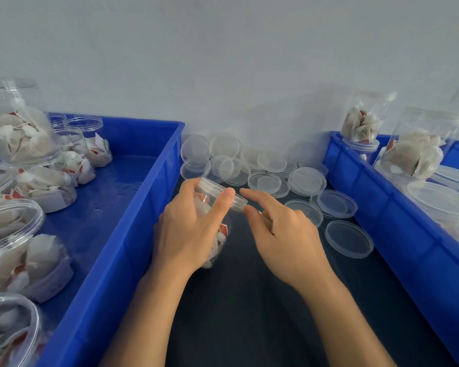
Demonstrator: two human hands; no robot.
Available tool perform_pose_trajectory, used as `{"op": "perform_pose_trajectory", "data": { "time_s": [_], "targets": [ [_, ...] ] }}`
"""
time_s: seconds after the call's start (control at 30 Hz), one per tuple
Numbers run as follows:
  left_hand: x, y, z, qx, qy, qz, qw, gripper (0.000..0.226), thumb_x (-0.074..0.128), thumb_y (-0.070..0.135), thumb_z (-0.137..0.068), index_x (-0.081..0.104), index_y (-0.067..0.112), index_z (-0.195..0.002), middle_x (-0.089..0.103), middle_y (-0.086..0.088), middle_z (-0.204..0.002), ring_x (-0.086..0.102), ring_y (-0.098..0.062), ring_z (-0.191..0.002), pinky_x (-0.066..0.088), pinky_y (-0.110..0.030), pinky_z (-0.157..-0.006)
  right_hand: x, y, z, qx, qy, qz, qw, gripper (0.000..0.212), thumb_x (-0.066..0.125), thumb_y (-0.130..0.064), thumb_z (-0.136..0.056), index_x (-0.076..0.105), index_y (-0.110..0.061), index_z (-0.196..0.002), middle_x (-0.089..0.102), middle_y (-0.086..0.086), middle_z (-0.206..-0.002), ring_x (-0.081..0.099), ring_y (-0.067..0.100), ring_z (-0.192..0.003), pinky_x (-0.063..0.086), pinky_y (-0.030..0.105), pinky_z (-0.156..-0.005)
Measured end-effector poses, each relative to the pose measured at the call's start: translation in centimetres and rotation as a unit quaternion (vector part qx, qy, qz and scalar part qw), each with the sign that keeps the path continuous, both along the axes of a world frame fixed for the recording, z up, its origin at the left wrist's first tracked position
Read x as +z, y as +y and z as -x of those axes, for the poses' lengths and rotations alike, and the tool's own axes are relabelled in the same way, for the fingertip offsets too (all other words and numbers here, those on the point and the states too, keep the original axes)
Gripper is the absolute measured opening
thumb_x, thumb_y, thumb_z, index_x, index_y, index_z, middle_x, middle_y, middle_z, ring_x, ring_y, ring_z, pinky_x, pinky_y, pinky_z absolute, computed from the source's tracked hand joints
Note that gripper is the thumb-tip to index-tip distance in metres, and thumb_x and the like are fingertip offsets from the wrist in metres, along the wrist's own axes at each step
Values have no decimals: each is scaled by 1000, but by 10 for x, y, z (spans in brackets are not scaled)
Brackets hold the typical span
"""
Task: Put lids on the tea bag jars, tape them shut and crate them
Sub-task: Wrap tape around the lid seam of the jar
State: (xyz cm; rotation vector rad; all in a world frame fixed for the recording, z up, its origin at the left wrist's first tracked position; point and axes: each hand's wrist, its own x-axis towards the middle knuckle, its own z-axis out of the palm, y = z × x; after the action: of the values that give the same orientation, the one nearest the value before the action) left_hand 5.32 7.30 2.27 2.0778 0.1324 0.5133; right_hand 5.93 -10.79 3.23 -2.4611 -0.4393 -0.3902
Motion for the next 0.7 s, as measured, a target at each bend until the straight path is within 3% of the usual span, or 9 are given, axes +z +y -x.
{"op": "perform_pose_trajectory", "data": {
  "time_s": [0.17,0.23,0.33,0.43,0.57,0.7],
  "targets": [
    [1,1,-1,-10,13,38,999,60,41,95,-75,58,47,-107,70,24,-94,67,1,-86,57,-39,-81,-1,0,-4,5,-12,4,1000,36,38,-54,-107,51,-56,-141,54,-24,-58,53,12,-60,41,32,-63],
    [0,1,-1,-20,15,71,997,58,44,94,-76,61,45,-103,69,27,-97,66,4,-86,57,-38,-80,0,0,-3,3,-6,3,1000,37,36,-58,-106,50,-55,-141,54,-20,-56,55,11,-60,45,34,-64],
    [-2,1,-2,-38,9,117,992,54,48,91,-80,65,43,-97,74,19,-93,70,1,-82,55,-38,-77,1,1,-2,5,7,-9,1000,39,32,-64,-103,49,-57,-138,54,-17,-55,59,12,-64,51,37,-69],
    [-4,3,-5,-78,17,166,983,56,50,87,-82,70,37,-94,77,10,-93,74,-5,-82,56,-39,-78,1,-1,-3,14,29,-32,999,40,30,-70,-100,47,-61,-135,60,-17,-61,61,9,-68,48,34,-69],
    [-4,7,-4,-150,32,177,972,63,46,83,-89,73,29,-106,77,7,-103,75,-6,-94,51,-34,-83,1,-8,-4,37,68,-82,994,34,44,-69,-99,54,-59,-130,56,-26,-58,53,1,-60,37,28,-66],
    [-5,4,-1,-126,13,119,985,65,45,88,-84,59,44,-129,67,30,-113,65,9,-103,49,-28,-84,3,-12,-3,23,65,-100,993,36,53,-68,-95,62,-56,-128,55,-34,-60,51,-4,-63,38,27,-67]
  ]
}}
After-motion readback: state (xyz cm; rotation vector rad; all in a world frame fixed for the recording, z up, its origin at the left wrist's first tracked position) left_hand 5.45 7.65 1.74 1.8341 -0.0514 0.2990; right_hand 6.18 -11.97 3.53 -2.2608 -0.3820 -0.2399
